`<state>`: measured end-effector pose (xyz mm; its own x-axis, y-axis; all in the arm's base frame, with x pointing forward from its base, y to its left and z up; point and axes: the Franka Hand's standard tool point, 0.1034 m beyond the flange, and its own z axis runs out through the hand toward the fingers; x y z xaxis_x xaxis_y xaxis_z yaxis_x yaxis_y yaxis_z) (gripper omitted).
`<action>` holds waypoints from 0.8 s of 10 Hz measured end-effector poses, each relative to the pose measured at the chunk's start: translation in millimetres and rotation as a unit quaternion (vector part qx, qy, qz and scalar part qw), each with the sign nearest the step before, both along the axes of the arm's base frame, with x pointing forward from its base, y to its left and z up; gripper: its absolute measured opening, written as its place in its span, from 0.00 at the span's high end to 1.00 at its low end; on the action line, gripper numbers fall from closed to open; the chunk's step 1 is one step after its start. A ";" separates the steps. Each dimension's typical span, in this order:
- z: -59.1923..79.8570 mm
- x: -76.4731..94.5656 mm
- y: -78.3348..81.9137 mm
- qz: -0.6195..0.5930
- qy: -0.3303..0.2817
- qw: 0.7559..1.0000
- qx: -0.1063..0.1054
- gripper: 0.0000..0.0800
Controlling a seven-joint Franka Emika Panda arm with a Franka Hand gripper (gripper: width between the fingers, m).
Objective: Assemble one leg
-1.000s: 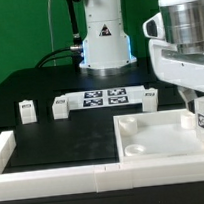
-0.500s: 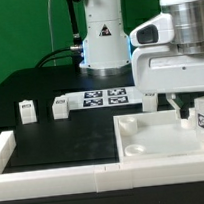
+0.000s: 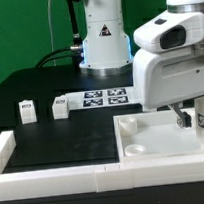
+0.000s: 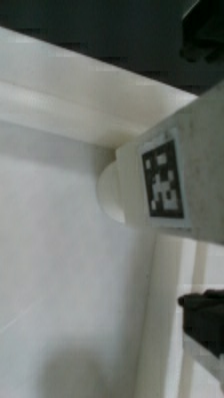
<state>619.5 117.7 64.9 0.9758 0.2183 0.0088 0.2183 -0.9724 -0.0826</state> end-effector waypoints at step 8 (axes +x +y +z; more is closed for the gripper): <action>-0.3 -0.1 2.5 -0.258 0.014 0.966 -0.003 0.64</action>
Offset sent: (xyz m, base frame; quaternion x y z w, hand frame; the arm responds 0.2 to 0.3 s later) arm 0.0000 0.0000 0.0000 0.0000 0.0000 0.0000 1.0000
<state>619.5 120.2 64.6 0.9547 -0.2968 -0.0196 -0.2974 -0.9518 -0.0745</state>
